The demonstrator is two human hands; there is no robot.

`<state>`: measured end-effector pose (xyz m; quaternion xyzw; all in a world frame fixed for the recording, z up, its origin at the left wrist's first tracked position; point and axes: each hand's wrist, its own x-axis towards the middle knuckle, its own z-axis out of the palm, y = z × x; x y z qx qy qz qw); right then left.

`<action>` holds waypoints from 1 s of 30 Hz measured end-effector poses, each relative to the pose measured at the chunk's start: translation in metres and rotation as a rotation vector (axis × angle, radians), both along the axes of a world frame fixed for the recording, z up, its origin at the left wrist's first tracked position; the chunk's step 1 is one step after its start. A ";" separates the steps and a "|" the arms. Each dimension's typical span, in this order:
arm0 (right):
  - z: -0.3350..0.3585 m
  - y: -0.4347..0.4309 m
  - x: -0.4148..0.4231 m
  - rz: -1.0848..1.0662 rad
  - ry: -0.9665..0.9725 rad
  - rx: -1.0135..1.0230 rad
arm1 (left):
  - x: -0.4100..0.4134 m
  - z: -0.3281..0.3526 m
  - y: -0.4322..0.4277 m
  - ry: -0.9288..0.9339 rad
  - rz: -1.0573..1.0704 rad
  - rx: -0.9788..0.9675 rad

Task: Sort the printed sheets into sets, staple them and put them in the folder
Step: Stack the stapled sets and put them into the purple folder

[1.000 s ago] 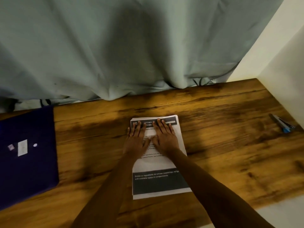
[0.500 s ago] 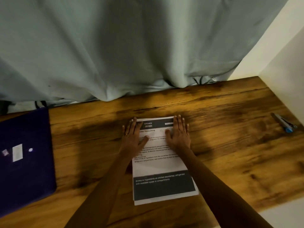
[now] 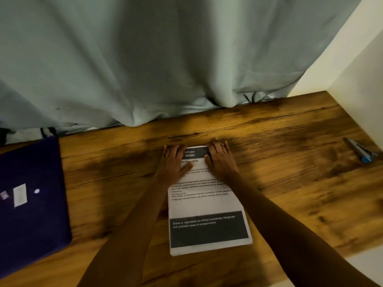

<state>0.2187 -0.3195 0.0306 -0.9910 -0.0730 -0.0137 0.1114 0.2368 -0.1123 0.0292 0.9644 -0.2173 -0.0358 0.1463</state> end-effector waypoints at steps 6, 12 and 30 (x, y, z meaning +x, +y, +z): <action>0.015 -0.002 -0.007 -0.105 -0.048 0.147 | -0.012 0.000 0.001 0.056 0.149 -0.070; 0.023 -0.005 -0.079 -0.644 -0.101 0.500 | -0.094 0.013 0.004 0.189 0.389 -0.638; 0.035 0.046 -0.108 -0.632 -0.064 0.229 | -0.132 0.027 0.055 0.085 0.513 -0.499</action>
